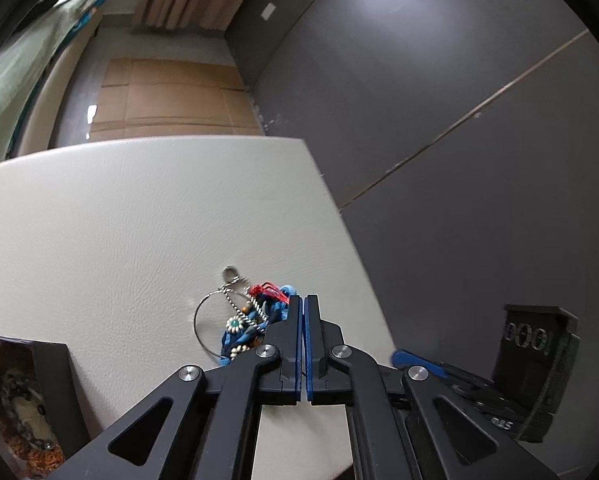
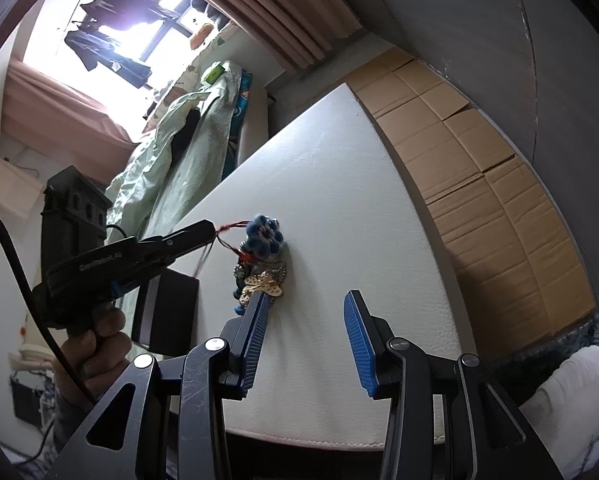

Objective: Organize jewelry
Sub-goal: 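Grasp the blue beaded keychain with the left tool and lift it from the pile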

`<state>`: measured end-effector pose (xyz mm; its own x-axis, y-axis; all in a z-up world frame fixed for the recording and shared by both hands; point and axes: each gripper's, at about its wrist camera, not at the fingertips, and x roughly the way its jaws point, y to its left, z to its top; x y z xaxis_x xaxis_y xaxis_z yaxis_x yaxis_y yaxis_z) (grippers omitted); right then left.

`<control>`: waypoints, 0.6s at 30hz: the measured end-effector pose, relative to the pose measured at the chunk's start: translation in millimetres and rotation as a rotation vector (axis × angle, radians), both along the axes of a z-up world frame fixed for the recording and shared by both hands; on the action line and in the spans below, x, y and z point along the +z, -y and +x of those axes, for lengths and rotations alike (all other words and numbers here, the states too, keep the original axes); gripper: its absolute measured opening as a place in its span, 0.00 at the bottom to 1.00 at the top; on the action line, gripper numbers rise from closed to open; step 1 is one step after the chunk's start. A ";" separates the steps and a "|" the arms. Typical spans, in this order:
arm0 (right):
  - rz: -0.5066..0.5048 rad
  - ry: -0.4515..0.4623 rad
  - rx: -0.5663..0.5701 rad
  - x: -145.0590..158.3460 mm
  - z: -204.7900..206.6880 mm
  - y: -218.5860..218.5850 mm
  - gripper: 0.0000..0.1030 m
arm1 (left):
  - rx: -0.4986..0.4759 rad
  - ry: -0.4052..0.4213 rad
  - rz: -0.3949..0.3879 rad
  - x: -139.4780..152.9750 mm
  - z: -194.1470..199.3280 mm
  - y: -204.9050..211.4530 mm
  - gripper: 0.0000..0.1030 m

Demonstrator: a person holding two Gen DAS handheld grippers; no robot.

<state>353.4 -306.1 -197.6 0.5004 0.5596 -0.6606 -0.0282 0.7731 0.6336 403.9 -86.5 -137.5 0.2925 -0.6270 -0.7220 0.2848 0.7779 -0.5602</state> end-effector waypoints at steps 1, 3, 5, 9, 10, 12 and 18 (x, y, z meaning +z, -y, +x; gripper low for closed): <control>0.001 0.002 0.001 0.5 0.0 -1.5 0.41 | -0.004 0.007 -0.003 4.5 -1.3 0.3 0.00; 0.003 0.003 0.003 1.8 2.3 -3.4 0.41 | -0.009 0.025 -0.007 14.0 -4.5 -1.4 0.00; 0.011 0.001 0.005 1.8 5.9 -5.4 0.41 | -0.010 0.038 -0.025 23.7 -8.0 -5.0 0.00; 0.027 -0.002 0.013 1.8 9.3 -12.3 0.41 | -0.012 0.058 -0.038 36.7 -13.7 -12.5 0.00; 0.030 -0.003 0.018 1.7 10.2 -14.3 0.41 | -0.014 0.062 -0.038 39.4 -12.7 -13.9 0.00; 0.034 -0.002 0.024 1.7 12.1 -19.2 0.41 | -0.019 0.074 -0.043 45.0 -15.3 -17.4 0.00; 0.089 0.000 0.060 2.5 20.4 -38.2 0.41 | -0.006 0.085 -0.041 49.7 -17.3 -30.0 0.00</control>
<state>373.8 -267.8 -195.1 0.4643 0.6450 -0.6070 -0.0725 0.7107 0.6998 386.6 -56.5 -87.8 0.3477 -0.6574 -0.6685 0.3368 0.7530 -0.5653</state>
